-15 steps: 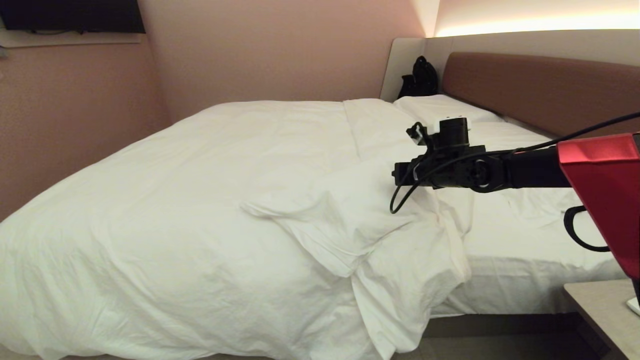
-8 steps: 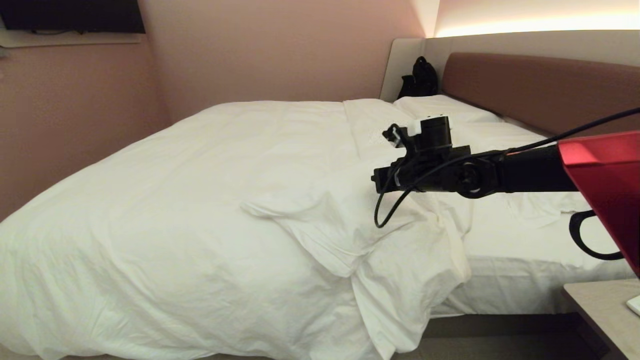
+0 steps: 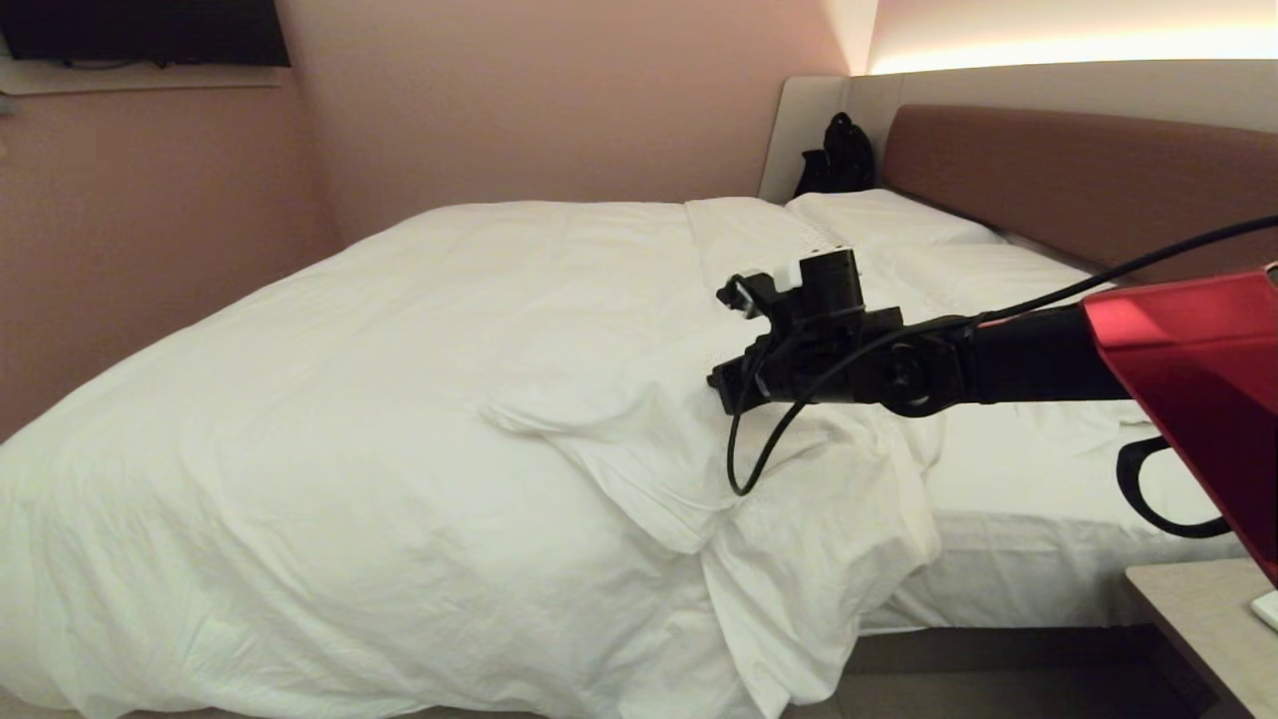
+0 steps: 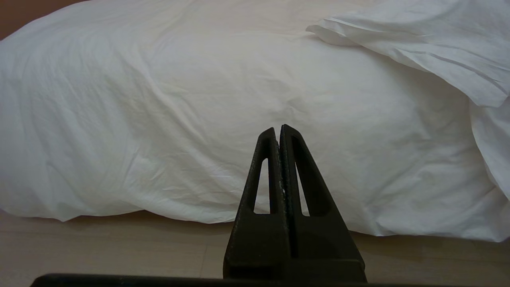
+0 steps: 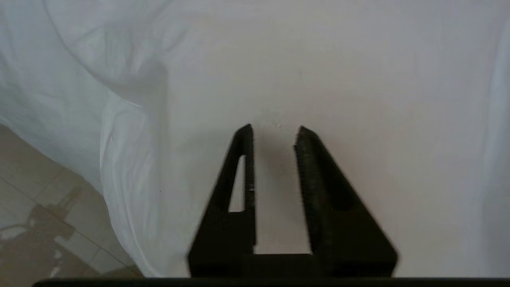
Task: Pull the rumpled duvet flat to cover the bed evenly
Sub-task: Flatten the corners of the folded blanket
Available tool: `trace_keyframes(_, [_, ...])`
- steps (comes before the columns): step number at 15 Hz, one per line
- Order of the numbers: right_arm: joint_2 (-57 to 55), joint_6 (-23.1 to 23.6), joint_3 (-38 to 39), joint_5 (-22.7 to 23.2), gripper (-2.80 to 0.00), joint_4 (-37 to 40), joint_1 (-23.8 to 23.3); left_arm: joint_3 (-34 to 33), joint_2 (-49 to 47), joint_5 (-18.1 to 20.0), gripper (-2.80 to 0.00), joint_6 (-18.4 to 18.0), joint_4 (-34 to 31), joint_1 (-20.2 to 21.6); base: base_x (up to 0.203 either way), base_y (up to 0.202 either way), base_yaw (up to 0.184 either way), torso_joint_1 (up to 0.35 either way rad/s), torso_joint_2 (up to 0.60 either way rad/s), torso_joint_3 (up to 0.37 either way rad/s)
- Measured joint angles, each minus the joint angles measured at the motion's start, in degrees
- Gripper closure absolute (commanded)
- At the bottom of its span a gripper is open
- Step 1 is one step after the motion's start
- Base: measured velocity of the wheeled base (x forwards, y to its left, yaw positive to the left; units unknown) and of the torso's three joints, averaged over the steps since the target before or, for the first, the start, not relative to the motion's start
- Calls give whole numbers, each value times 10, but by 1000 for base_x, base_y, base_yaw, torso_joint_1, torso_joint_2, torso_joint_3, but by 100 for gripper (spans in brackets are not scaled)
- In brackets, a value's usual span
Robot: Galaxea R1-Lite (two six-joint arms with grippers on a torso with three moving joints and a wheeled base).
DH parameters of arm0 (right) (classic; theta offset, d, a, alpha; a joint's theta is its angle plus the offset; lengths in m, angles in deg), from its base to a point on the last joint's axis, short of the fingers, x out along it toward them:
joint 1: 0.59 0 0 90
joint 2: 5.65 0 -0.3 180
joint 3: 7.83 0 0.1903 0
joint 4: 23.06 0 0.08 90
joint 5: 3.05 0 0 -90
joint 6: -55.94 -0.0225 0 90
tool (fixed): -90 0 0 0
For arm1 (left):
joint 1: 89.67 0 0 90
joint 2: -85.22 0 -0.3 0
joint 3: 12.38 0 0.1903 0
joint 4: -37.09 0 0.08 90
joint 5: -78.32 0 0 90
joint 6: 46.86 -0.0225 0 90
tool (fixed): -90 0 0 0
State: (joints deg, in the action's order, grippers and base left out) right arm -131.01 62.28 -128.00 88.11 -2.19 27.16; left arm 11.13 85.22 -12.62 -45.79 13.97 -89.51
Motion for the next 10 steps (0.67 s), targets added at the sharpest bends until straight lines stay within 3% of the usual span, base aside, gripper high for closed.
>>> trace_keyframes(6, [21,45,57,-28,-280,-1,49,0,0,0,0,0,0,0,0,0,0,0,0,0])
trace_keyframes(10, [11,95,72,-58,-280,-1,55,0,0,0,0,0,0,0,0,0,0,0,0,0])
